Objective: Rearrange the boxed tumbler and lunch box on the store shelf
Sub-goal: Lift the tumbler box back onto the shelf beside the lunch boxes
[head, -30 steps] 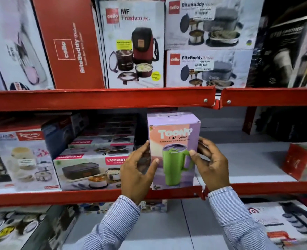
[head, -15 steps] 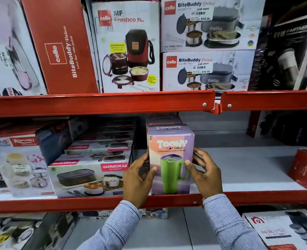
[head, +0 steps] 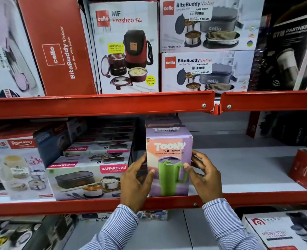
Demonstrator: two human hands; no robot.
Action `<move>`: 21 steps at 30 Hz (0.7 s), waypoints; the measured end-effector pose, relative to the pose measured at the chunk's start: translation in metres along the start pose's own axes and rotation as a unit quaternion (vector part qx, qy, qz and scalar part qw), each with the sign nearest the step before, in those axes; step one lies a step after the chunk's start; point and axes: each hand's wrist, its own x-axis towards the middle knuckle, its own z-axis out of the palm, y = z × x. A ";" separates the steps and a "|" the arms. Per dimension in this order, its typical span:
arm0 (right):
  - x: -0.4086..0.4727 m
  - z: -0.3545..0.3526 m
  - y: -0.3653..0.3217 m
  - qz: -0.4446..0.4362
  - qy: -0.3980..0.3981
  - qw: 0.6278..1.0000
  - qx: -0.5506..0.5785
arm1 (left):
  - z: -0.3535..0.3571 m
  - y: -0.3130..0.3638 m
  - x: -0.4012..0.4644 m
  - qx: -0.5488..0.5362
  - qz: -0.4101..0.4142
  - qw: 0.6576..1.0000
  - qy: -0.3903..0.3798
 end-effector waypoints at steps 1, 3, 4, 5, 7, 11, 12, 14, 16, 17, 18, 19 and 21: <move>0.000 0.000 0.000 0.000 0.000 1.000 0.000 | 0.000 0.000 0.000 -0.001 0.000 1.000 0.000; -0.001 0.000 0.001 0.002 -0.002 1.000 -0.001 | -0.001 0.000 0.000 -0.003 0.002 1.000 0.000; -0.002 0.000 0.000 0.003 -0.002 1.000 0.000 | -0.002 0.001 -0.001 -0.003 0.004 1.000 0.000; -0.002 0.001 0.000 0.005 -0.002 1.000 0.003 | -0.003 0.001 -0.001 -0.001 0.006 1.000 -0.001; -0.004 0.002 -0.002 0.007 0.008 1.000 0.004 | -0.008 0.001 -0.005 0.004 0.011 1.000 -0.007; -0.022 0.009 -0.009 -0.033 0.139 0.990 -0.019 | -0.039 -0.006 -0.022 0.023 0.042 0.999 0.012; -0.030 0.014 -0.015 -0.071 0.174 0.982 -0.033 | -0.052 -0.011 -0.028 0.047 0.053 0.997 0.029; -0.048 0.031 -0.024 -0.169 0.193 0.964 -0.073 | -0.081 -0.023 -0.039 0.089 0.074 0.990 0.075; -0.066 0.055 -0.029 -0.244 0.155 0.951 -0.110 | -0.106 -0.038 -0.044 0.124 0.081 0.982 0.120; -0.072 0.070 -0.029 -0.259 0.118 0.951 -0.120 | -0.118 -0.046 -0.044 0.143 0.076 0.978 0.131; -0.074 0.086 -0.028 -0.259 0.068 0.955 -0.127 | -0.128 -0.052 -0.043 0.166 0.072 0.975 0.130; -0.074 0.102 -0.026 -0.251 0.013 0.958 -0.139 | -0.136 -0.059 -0.039 0.197 0.073 0.971 0.118; -0.069 0.132 -0.023 -0.232 -0.084 0.949 -0.198 | -0.149 -0.071 -0.030 0.268 0.088 0.956 0.078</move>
